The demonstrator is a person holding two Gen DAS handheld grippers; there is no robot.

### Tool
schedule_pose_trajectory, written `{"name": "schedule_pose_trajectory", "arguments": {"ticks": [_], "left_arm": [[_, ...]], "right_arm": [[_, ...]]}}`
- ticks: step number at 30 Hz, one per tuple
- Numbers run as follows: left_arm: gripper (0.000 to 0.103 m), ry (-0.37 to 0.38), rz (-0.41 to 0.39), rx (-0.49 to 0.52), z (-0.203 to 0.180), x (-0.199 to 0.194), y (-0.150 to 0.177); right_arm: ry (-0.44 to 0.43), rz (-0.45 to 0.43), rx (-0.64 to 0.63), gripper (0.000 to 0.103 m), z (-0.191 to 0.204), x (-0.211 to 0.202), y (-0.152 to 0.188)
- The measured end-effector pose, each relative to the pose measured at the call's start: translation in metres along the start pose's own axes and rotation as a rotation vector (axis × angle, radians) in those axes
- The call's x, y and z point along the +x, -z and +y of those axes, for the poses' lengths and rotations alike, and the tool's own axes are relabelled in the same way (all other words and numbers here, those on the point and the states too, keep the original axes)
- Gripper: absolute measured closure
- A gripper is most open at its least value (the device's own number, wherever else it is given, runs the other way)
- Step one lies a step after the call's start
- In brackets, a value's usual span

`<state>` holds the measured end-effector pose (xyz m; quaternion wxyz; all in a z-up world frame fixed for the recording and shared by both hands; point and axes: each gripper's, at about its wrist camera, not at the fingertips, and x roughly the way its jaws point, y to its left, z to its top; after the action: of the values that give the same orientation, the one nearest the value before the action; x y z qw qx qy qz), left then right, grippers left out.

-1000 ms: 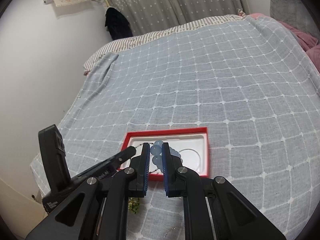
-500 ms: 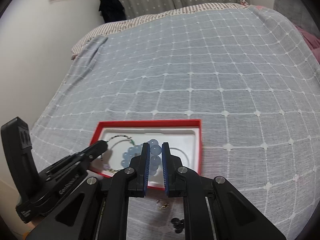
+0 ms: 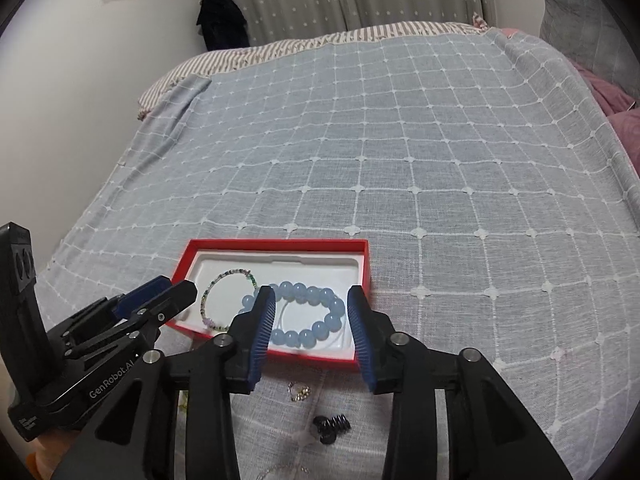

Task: Organize jewelry
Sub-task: 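Open both tools to drop the bracelets into the red box, then withdraw both tools from the box toward the remaining jewelry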

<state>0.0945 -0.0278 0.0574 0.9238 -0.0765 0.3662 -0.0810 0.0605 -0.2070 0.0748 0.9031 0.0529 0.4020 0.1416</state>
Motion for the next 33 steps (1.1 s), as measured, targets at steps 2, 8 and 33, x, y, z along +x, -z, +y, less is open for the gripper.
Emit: {"name": "schedule_pose_trajectory", "arguments": {"ticks": [2,8,33], "left_arm": [[0.052,-0.014,0.003,0.020,-0.002,-0.005,0.003],[0.032,-0.039,0.019,0.052,-0.002,-0.023,0.016],[0.002,-0.100,0.145,0.086,0.043,-0.055,0.087]], "right_arm": [[0.001,-0.001,0.004,0.060,-0.001,-0.009,0.003],[0.027,-0.002,-0.014,0.047,0.000,-0.032,0.018],[0.051,0.120,-0.171,0.039,0.009,-0.054,0.112]]}}
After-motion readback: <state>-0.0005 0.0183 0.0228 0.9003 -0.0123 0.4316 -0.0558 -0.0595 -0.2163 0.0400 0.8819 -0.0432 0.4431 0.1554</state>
